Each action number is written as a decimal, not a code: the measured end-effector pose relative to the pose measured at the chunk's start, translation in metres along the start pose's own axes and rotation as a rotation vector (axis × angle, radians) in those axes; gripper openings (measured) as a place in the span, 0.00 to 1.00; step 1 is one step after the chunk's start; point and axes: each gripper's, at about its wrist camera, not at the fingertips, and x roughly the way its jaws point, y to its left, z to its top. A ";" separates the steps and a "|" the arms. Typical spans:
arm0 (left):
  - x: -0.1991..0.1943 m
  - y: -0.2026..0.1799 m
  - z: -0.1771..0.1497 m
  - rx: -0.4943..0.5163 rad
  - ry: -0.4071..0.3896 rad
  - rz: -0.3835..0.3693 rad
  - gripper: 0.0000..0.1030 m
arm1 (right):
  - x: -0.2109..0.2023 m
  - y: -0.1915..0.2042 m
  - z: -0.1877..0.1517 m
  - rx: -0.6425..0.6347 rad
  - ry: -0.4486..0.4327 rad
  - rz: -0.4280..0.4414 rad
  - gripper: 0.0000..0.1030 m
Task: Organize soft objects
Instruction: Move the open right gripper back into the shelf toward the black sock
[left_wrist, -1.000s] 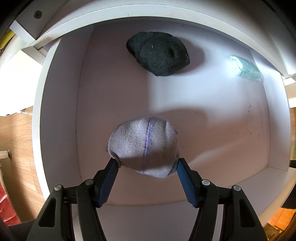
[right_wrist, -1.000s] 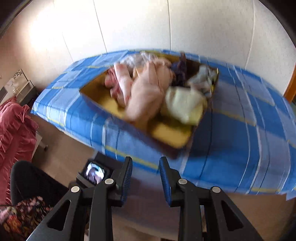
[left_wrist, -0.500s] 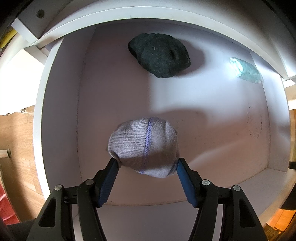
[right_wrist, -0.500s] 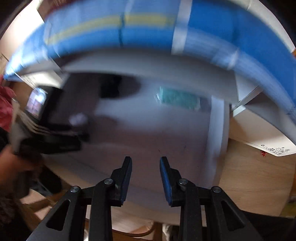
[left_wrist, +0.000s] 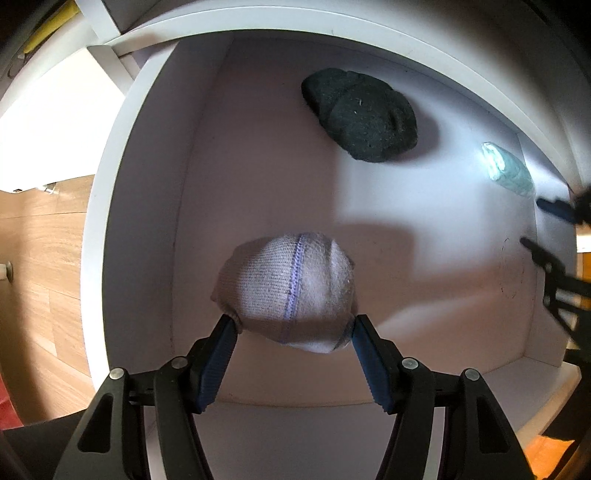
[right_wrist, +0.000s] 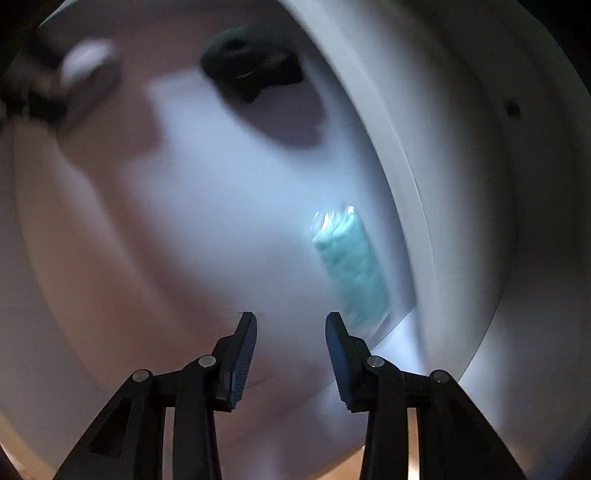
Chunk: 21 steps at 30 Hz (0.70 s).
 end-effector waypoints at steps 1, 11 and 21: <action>0.000 0.000 0.000 -0.002 0.000 -0.002 0.63 | 0.006 -0.002 0.000 -0.049 0.009 -0.015 0.37; -0.024 0.009 0.001 -0.065 -0.045 -0.119 0.36 | 0.038 0.007 -0.013 -0.317 0.061 -0.039 0.49; -0.025 0.015 0.007 -0.081 -0.052 -0.134 0.34 | 0.016 0.031 -0.028 -0.290 0.090 0.184 0.56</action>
